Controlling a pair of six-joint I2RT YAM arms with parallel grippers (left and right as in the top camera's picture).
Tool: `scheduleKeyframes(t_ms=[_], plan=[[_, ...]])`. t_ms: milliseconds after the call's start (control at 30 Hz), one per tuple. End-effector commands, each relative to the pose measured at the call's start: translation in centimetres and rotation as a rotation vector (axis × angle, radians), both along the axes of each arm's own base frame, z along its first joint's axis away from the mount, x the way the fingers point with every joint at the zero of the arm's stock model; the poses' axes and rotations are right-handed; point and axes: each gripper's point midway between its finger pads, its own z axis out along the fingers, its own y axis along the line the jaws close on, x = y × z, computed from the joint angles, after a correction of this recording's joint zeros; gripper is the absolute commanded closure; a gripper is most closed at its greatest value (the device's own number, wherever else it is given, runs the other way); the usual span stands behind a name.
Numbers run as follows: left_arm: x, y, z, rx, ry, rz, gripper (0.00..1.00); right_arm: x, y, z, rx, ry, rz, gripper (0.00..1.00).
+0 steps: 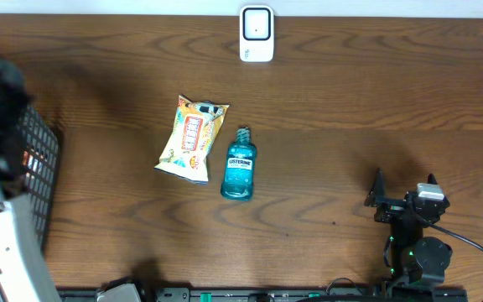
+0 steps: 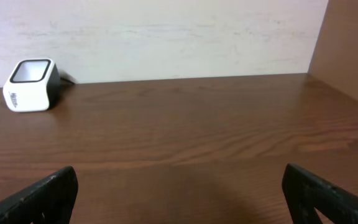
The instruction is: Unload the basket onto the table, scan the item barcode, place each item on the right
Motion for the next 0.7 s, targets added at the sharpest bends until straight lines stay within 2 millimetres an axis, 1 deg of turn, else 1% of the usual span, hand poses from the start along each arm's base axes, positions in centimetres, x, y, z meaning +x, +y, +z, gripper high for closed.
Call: scheduleKeyframes(t_ms=[0, 33, 133, 200, 267, 400, 533, 667], plan=[[-2.4, 3.0, -2.3, -0.228, -0.139, 0.207, 0.02, 0.0, 0.0, 0.0, -0.007, -0.001, 0.004, 0.01], [-3.4, 4.1, -3.1, -0.273, -0.165, 0.284, 0.02, 0.0, 0.0, 0.0, -0.007, -0.001, 0.003, 0.01], [-5.6, 6.6, -5.2, -0.346, -0.18, 0.427, 0.02, 0.0, 0.0, 0.0, -0.007, -0.001, 0.004, 0.01], [-6.6, 8.0, -6.7, -0.379, -0.159, 0.483, 0.02, 0.0, 0.0, 0.0, -0.007, -0.001, 0.004, 0.01], [-7.0, 8.9, -8.4, -0.416, -0.131, 0.527, 0.02, 0.0, 0.0, 0.0, -0.007, -0.001, 0.004, 0.01], [-7.3, 9.5, -12.1, -0.515, -0.054, 0.612, 0.02, 0.0, 0.0, 0.0, -0.007, -0.001, 0.004, 0.01], [-6.3, 10.5, -15.7, -0.59, 0.023, 0.644, 0.02, 0.0, 0.0, 0.0, -0.007, -0.001, 0.003, 0.01], [-5.1, 11.9, -19.7, -0.639, 0.098, 0.661, 0.02, 0.0, 0.0, 0.0, -0.007, -0.001, 0.004, 0.01]])
